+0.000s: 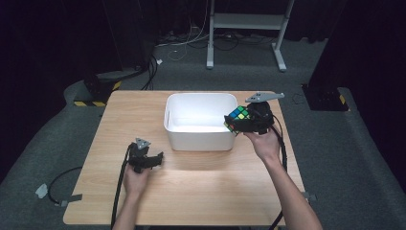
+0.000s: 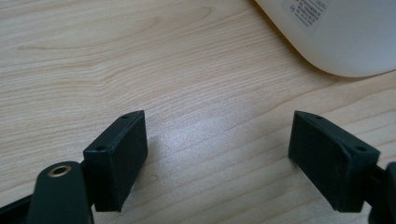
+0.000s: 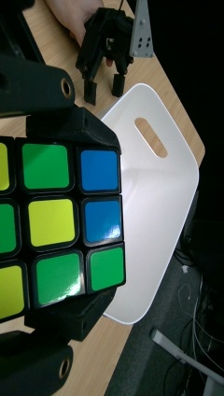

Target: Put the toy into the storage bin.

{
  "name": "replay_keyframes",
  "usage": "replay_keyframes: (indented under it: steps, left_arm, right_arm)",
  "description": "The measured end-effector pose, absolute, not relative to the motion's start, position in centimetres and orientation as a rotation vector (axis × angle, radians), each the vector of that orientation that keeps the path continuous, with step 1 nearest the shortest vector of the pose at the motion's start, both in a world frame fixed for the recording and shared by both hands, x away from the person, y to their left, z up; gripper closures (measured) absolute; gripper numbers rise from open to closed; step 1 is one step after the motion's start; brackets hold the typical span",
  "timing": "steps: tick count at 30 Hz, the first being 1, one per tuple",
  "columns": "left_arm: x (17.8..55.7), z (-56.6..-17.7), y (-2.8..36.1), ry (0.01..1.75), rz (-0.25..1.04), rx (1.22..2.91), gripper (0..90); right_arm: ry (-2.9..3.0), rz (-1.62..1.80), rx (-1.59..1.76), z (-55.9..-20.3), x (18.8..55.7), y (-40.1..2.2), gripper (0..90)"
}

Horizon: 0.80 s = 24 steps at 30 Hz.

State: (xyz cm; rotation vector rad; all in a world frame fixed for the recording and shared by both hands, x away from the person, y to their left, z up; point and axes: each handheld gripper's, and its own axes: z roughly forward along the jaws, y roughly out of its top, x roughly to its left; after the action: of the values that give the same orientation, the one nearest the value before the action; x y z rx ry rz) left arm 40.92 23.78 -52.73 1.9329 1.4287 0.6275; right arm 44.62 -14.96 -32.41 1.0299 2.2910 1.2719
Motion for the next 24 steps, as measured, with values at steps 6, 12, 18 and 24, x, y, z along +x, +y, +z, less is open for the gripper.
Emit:
replay_keyframes:
  steps: [6, 12, 18, 24]
  left_arm:
    - [40.9, -52.7, 23.8, 1.429, 0.628, 1.933, 19.7]
    - [40.9, -52.7, 23.8, 1.429, 0.628, 1.933, 19.7]
    - [40.9, -52.7, 23.8, 1.428, 0.628, 1.932, 19.7]
    - [40.9, -52.7, 23.8, 1.429, 0.628, 1.933, 19.7]
  right_arm:
    - [2.293, 1.275, 1.044, -32.3, 45.5, -14.6, 33.4]
    - [2.298, 1.270, 1.036, -32.2, 46.4, -13.8, 33.4]
    - [2.307, 1.248, 1.029, -32.1, 47.3, -12.8, 33.4]
    - [2.308, 1.240, 1.017, -32.0, 48.2, -12.0, 33.5]
